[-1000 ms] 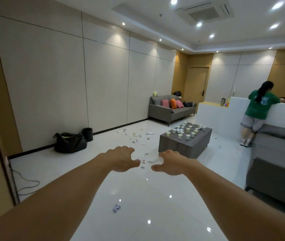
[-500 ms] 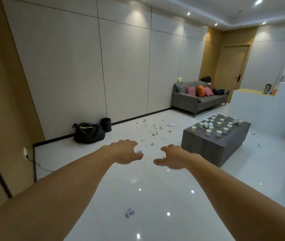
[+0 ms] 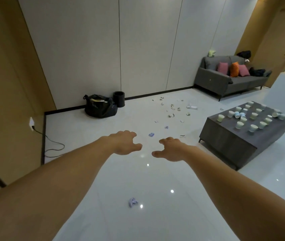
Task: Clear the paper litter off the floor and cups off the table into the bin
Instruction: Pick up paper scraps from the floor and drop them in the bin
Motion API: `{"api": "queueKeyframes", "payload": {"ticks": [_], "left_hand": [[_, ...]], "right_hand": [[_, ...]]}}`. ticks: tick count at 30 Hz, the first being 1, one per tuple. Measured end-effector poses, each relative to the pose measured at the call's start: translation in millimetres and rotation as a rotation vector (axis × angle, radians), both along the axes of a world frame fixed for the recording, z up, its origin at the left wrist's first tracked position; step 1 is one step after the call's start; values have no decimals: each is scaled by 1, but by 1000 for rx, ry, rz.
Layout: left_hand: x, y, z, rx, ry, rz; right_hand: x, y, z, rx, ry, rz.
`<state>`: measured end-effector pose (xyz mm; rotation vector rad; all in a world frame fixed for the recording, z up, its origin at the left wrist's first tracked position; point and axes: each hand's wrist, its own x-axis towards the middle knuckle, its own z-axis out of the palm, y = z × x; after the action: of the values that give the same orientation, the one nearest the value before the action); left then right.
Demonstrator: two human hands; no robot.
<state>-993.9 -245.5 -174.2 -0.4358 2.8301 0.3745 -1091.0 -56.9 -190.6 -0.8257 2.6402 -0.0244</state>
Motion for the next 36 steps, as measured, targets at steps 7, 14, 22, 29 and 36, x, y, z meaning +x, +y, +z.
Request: {"api": "queueKeyframes", "payload": {"ticks": [7,14,22,29,36], "left_hand": [[-116,-79,-20,32,-31,-6],[-210,-131,-37,23,-65,7],[-328,-159,-95,51,-141,90],[-400,-185,-183,150,-287,193],[-425,-222,-321,260,-397,253]], "right_hand": [[-105,-81,-23,6,-43,5],[-199,-139,-41,-14,-102,16],[-334,-188,-101,-4,-207,95],[-421,-219,-193,77,-368,169],[-444,-252,-331,145,-509,211]]}}
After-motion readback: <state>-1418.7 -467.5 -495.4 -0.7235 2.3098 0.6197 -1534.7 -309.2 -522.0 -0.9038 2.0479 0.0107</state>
